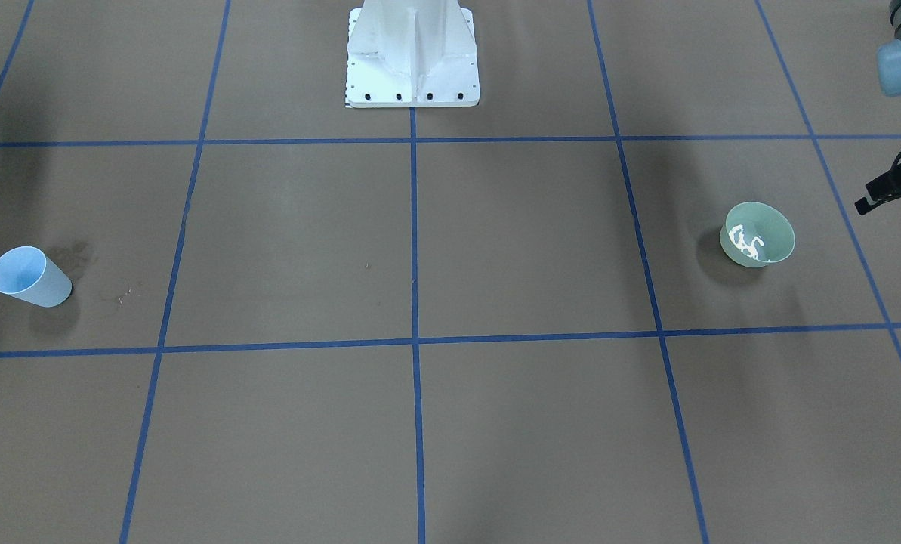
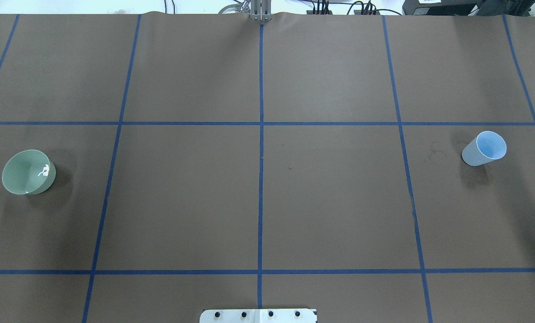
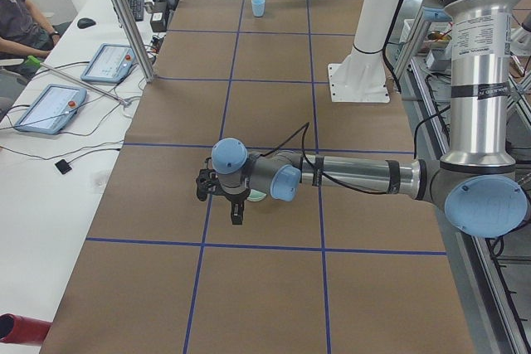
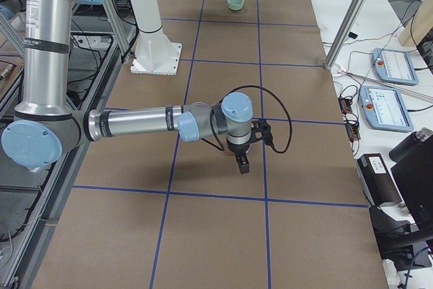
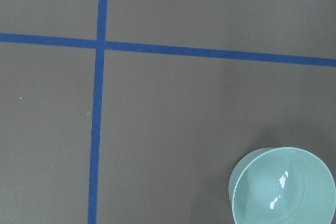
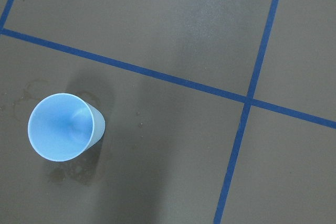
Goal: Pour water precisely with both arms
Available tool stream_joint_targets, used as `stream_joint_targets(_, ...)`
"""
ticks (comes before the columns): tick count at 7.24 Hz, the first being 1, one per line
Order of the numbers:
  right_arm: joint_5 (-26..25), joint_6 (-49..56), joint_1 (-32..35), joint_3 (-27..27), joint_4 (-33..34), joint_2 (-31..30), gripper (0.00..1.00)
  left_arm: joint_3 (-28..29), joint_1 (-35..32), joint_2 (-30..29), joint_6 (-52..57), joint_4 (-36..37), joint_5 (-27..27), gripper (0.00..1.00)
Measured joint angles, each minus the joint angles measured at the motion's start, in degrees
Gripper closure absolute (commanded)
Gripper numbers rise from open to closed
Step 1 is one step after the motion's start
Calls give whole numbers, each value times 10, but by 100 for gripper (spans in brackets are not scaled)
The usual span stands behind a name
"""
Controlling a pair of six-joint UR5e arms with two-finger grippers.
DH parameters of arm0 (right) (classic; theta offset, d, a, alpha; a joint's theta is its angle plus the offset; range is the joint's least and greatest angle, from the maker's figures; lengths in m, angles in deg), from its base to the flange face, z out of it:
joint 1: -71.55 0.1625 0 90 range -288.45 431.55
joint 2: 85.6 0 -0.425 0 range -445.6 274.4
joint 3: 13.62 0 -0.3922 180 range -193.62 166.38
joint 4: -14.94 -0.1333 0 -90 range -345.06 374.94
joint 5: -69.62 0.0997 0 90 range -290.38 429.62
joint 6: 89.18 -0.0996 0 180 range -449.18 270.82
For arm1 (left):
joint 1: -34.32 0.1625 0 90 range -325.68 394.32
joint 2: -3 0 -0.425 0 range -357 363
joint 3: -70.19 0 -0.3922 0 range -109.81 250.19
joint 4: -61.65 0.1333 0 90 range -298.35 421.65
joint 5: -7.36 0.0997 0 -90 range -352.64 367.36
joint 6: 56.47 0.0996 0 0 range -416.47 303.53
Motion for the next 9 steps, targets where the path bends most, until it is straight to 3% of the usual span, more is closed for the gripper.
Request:
stream_joint_targets(3,-11,12,-13,-6,6,-5,0,-11,-32,-1,63,16,58,0)
stream_joint_targets(5,-8,12,-16,-12,16,-2,0,-36,-50,-2,118,80,79,0)
stream_joint_targets(9,11,13,-4,-15,35,-5,0,-45,-59,-2,129,136,51,0)
